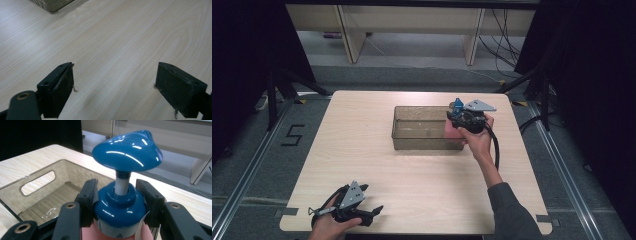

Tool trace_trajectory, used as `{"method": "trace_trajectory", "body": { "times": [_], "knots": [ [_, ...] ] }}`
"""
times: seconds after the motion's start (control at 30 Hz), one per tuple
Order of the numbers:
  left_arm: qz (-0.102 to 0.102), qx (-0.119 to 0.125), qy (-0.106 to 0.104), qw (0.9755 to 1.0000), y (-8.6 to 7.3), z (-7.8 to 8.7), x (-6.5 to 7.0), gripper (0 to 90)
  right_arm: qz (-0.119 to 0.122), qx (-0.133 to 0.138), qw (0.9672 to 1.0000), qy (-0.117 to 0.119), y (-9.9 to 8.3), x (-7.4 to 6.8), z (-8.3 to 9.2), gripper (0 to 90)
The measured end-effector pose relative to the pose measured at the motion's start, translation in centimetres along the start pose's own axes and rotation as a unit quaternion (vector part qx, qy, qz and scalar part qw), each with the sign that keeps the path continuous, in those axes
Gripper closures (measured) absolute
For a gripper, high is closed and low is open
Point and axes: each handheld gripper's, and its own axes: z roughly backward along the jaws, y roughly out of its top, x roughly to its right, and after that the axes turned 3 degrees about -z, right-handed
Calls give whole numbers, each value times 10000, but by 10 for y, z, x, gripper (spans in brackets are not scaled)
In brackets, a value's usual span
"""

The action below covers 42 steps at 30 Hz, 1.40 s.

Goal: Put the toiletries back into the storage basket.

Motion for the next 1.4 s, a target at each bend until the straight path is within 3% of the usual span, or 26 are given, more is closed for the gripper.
{"method": "trace_trajectory", "body": {
  "times": [0.07, 0.17, 0.23, 0.3, 0.4, 0.87, 0.97, 1.27, 1.33, 1.4],
  "knots": [
    [-20, -4, 5, 10000, 0, 0, 0, 148, -105, -65, 9999, 4, -1, -1, 0, 538],
    [3, 24, -13, 10000, 0, 0, 0, 148, 117, 46, 9999, -66, -2, 3, -1, 538],
    [-9, 12, -24, 10000, 0, 0, 0, 148, -90, -21, 9999, 43, -4, 2, -2, 537],
    [-6, -2, -3, 10000, 0, 0, 0, 148, -145, -104, 9998, 15, -4, 1, -1, 538],
    [-19, 11, -52, 10000, 1, 0, 0, 149, -28, -37, 10000, -14, -7, 3, -3, 537],
    [3, 10, -42, 10000, 0, 2, 0, 148, -126, -128, 9998, -14, -13, 2, -6, 537],
    [-18, 1, -16, 10000, 0, 1, -1, 149, -29, -130, 9999, 103, -14, 4, -7, 537],
    [5, 18, -43, 10000, 0, 1, -1, 149, -97, -183, 9998, 59, -15, 3, -4, 537],
    [-4, 23, -3, 10000, 0, 1, -1, 148, 66, -131, 9999, 30, -16, 5, -4, 537],
    [-37, 3, -41, 10000, 0, 2, -1, 148, -75, -142, 9998, 103, -17, 4, -5, 538]
  ]
}}
